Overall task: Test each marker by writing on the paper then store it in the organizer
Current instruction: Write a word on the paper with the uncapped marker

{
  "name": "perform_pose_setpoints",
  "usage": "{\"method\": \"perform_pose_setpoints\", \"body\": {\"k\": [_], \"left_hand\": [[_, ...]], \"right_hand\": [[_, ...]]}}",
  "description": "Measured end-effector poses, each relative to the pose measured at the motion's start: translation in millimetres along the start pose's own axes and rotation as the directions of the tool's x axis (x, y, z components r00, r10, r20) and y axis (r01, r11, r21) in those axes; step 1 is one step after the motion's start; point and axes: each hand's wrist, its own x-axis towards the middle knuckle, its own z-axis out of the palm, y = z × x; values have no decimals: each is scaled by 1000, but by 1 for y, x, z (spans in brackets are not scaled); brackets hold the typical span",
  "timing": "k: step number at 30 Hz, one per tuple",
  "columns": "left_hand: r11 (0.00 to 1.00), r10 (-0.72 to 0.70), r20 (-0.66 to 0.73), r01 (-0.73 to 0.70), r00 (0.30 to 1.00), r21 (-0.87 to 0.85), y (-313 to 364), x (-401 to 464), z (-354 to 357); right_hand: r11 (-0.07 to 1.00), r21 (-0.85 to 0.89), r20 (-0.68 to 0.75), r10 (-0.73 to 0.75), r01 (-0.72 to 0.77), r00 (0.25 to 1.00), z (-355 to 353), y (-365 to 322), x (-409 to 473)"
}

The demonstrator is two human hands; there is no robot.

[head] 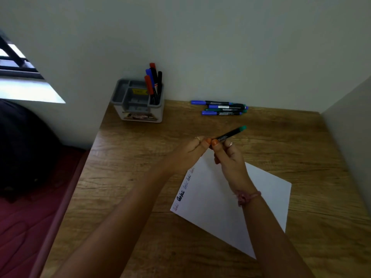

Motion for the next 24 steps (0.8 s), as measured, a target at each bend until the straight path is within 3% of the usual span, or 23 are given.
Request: {"method": "perform_pose_setpoints", "body": {"k": [4,8,16,20,24], "left_hand": [[993,40,-32,-43,999,-107,4,-5,-3],[967,86,-72,-101,994,-234,8,-5,-5],[962,-26,-35,16,999,-273,6,-5,-2],[970,-182,1,180,983,-163,-12,-10,-11],[983,-181,-109,179,977,-25,-39,-19,-32]], "right_hand": [[993,-80,30,-90,92,996,1,-4,2],[985,-48,73,-162,165,984,-1,-8,5],[986,-20,64,-167,168,984,-7,4,11],[991,24,49,-134,133,990,-16,7,18],[996,83,18,-42,40,999,-32,14,23]]}}
